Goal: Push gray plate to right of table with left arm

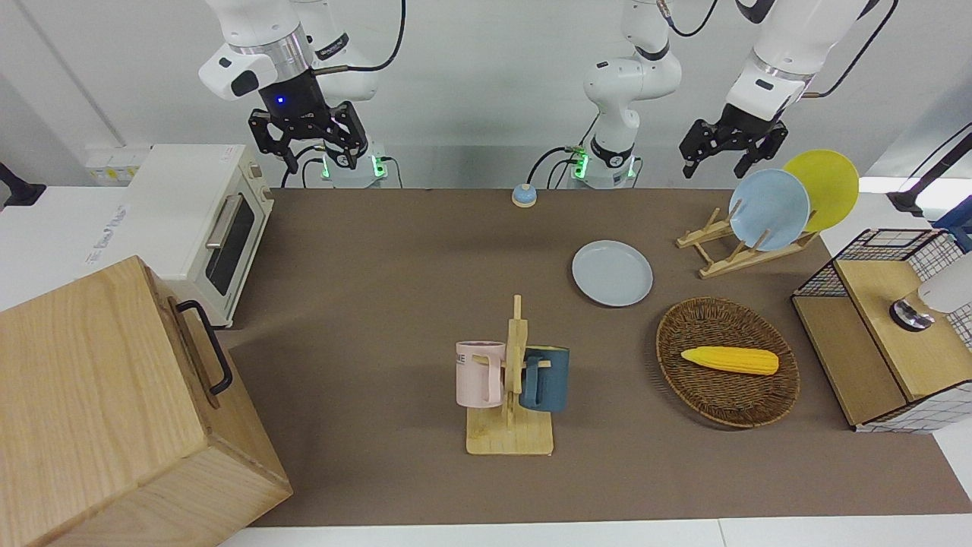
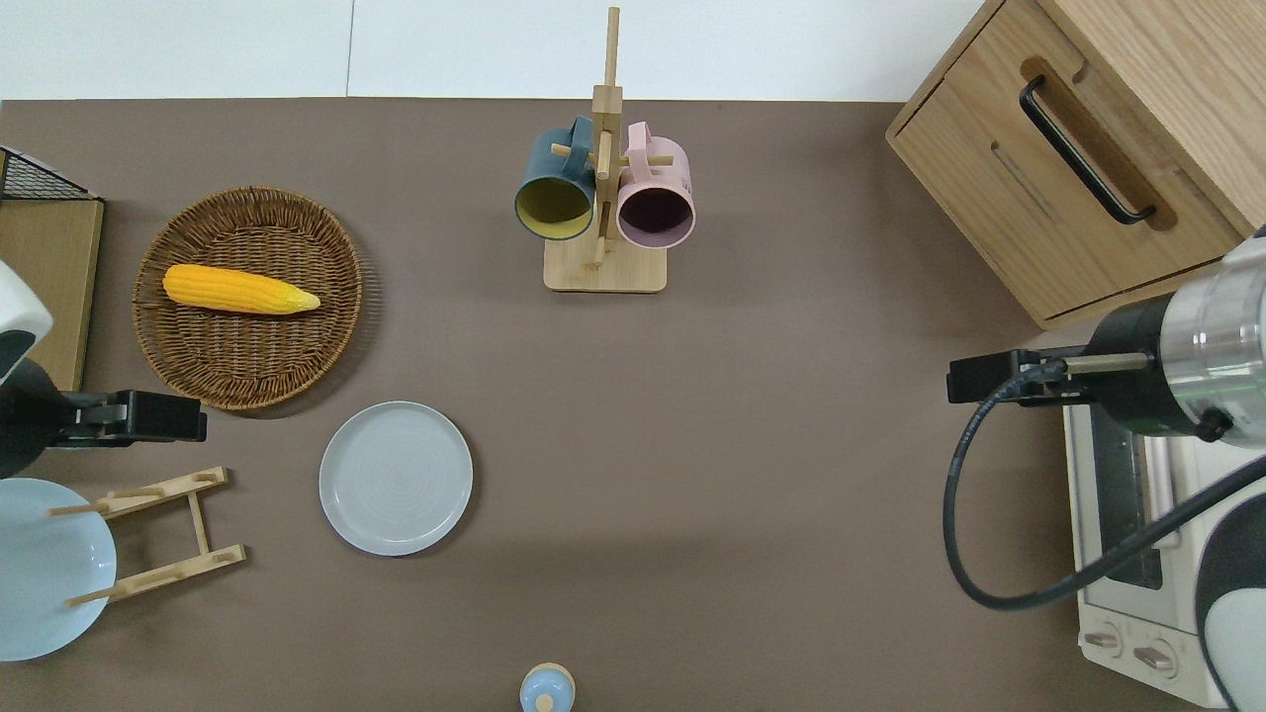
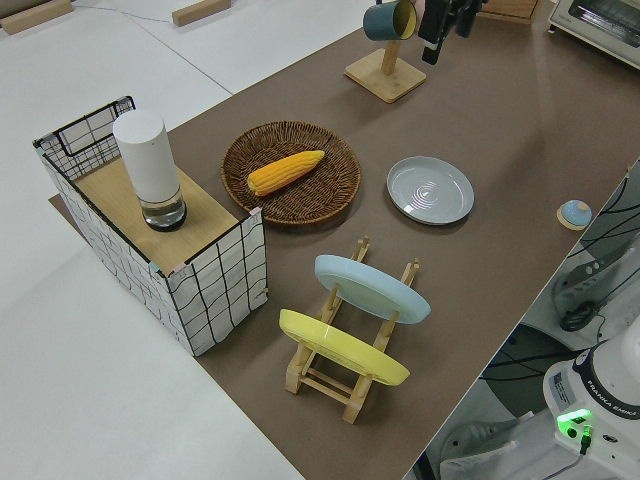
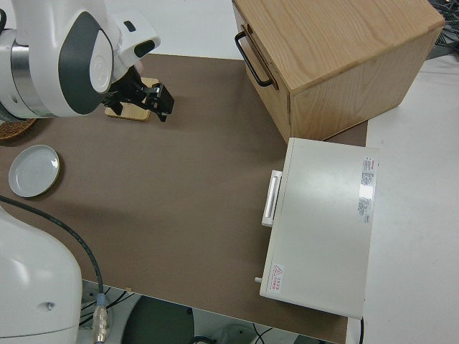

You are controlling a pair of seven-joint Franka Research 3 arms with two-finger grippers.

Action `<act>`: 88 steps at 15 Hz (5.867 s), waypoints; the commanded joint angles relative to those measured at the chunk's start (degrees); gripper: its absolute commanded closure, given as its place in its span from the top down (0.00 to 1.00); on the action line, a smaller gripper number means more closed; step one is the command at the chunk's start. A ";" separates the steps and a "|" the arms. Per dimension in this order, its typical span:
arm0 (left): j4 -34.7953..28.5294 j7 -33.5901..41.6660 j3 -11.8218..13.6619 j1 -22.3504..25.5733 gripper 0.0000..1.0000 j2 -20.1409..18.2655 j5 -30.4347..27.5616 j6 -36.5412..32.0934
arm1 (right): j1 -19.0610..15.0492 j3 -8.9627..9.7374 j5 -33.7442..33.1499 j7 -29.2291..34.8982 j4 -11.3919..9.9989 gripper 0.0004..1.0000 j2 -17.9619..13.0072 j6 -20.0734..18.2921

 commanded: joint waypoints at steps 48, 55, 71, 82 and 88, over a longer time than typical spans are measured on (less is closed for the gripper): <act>-27.27 0.31 2.06 -0.51 0.99 1.53 0.64 22.80 | -0.37 0.24 0.92 0.12 0.82 1.00 0.36 -0.31; -33.26 -0.65 1.45 -0.78 0.99 5.91 0.64 31.26 | -0.37 0.24 0.92 0.12 0.82 1.00 0.36 -0.31; -38.72 -2.32 1.10 -2.09 0.40 11.72 0.64 41.28 | -0.37 0.24 0.92 0.12 0.82 1.00 0.36 -0.31; -38.63 -2.41 1.10 -2.62 0.00 11.99 0.64 41.37 | -0.37 0.24 0.92 0.12 0.82 1.00 0.36 -0.31; -38.54 -8.38 0.40 -5.95 0.00 11.99 0.64 41.37 | -0.37 0.24 0.92 0.12 0.82 1.00 0.36 -0.31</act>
